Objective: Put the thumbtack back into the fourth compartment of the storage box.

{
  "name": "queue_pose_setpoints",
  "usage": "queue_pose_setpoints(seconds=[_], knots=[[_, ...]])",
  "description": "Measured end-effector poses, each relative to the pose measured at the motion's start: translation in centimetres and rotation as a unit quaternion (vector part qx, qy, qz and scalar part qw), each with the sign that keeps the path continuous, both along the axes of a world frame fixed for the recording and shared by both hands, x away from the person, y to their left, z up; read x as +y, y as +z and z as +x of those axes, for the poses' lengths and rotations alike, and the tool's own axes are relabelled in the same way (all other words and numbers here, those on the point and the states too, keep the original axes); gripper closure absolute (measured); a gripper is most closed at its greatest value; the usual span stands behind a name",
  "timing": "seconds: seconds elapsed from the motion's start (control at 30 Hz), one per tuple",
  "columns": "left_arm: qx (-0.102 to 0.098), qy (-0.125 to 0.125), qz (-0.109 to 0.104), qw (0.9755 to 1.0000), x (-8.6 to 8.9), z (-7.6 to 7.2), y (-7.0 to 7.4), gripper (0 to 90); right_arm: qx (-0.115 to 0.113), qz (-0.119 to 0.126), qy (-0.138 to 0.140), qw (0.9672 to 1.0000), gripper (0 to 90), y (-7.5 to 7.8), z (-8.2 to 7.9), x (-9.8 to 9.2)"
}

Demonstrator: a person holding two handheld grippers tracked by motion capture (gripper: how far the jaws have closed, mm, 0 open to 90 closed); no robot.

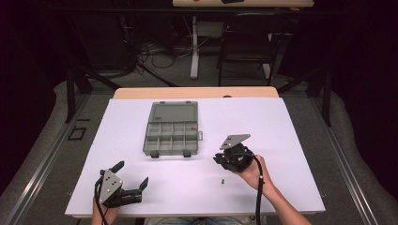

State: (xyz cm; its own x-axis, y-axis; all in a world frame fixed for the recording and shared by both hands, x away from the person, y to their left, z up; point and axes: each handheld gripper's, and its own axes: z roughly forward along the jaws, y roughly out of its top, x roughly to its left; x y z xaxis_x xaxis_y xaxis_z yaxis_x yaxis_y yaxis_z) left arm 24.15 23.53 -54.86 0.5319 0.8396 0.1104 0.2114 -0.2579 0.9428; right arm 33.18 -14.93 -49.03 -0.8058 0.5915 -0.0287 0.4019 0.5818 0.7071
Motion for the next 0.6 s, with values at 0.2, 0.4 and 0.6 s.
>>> queue_pose_setpoints(seconds=[0.2,0.4,0.6], knots=[[-0.001,-0.001,0.0,1.0,0.0,0.0,0.0,0.2,-0.008,-0.006,0.0,0.9999,81.7,0.8,1.0,0.4],[0.0,0.0,0.001,1.0,0.0,0.0,0.0,0.2,-0.014,-0.007,-0.003,0.9999,81.7,1.6,2.1,0.7],[0.001,0.002,0.001,1.0,0.1,0.0,0.0,0.2,-0.014,-0.008,-0.003,0.9999,81.8,1.8,3.0,1.0]])
